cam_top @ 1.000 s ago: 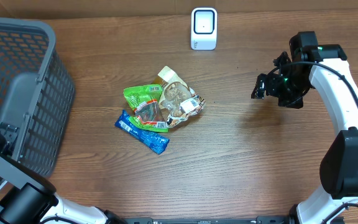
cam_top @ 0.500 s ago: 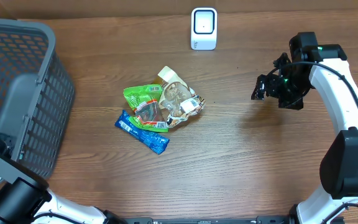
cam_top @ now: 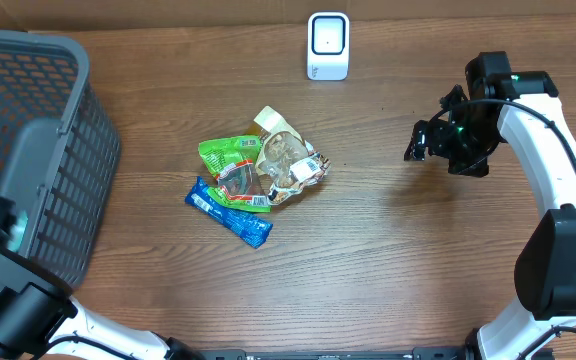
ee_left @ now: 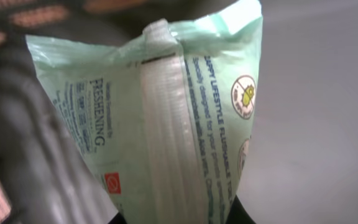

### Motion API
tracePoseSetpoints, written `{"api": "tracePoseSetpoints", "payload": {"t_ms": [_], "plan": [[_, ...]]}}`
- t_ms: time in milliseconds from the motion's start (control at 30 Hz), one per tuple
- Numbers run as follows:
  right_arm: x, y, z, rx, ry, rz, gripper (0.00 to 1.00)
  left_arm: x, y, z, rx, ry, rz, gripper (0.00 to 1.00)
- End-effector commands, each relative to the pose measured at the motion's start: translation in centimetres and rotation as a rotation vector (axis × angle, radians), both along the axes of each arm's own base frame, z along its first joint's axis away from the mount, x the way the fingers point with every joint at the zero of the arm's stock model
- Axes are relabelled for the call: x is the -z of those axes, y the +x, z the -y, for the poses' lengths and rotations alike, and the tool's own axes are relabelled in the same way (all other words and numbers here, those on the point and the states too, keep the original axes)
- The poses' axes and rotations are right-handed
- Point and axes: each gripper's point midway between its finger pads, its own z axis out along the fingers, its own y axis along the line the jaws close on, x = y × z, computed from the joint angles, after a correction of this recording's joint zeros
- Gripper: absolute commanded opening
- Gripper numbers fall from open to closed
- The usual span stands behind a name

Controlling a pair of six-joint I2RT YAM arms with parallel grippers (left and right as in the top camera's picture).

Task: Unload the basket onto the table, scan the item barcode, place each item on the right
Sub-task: 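Grasp the pale green packet in the basket with the left gripper, then drop the pale green packet onto the pile and raise the left arm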

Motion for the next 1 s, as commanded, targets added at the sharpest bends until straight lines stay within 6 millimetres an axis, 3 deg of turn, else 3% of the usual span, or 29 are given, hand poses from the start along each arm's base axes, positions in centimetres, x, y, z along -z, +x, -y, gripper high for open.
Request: {"api": "tracePoseSetpoints", "payload": {"t_ms": [0, 167, 233, 367, 433, 500, 567, 700, 767, 833, 900, 967], "plan": [[-1.6, 0.7, 0.2, -0.003, -0.006, 0.058, 0.94, -7.8, 5.2, 0.3, 0.115, 0.060, 0.179, 0.04], [-1.6, 0.7, 0.2, -0.003, -0.006, 0.058, 0.94, -17.5, 9.2, 4.2, 0.306, 0.149, 0.322, 0.04], [-1.6, 0.7, 0.2, -0.004, -0.006, 0.059, 0.94, -22.0, 10.2, 6.9, 0.391, 0.195, 0.386, 0.04], [-1.6, 0.6, 0.2, -0.004, -0.005, 0.056, 0.94, -28.0, 10.2, 11.1, 0.500, 0.275, 0.463, 0.04], [-1.7, 0.5, -0.3, -0.005, 0.026, 0.050, 0.94, -31.1, 9.7, 14.5, 0.576, 0.316, 0.503, 0.04], [-1.9, 0.6, -0.8, -0.007, 0.056, 0.056, 0.94, -32.3, 9.1, 18.4, 0.648, 0.304, 0.519, 0.04], [-2.0, 0.9, -1.0, -0.008, 0.067, 0.069, 0.94, -31.8, 9.2, 23.5, 0.797, 0.257, 0.492, 0.04], [-2.4, 1.8, -1.5, -0.012, 0.101, 0.109, 0.94, -26.5, 9.7, 30.2, 0.979, 0.111, 0.311, 0.04], [-2.5, 2.0, -1.7, -0.013, 0.112, 0.119, 0.94, -21.1, 9.9, 35.5, 1.106, -0.036, 0.160, 0.04], [-2.5, 2.0, -1.7, -0.013, 0.112, 0.117, 0.94, -17.4, 10.1, 38.4, 1.183, -0.095, 0.071, 0.04], [-2.4, 2.0, -1.7, -0.013, 0.112, 0.117, 0.94, -12.1, 9.6, 42.2, 1.274, -0.168, -0.052, 0.04], [-2.4, 2.0, -1.7, -0.013, 0.112, 0.117, 0.94, -8.2, 8.7, 44.7, 1.315, -0.217, -0.143, 0.04]]}}
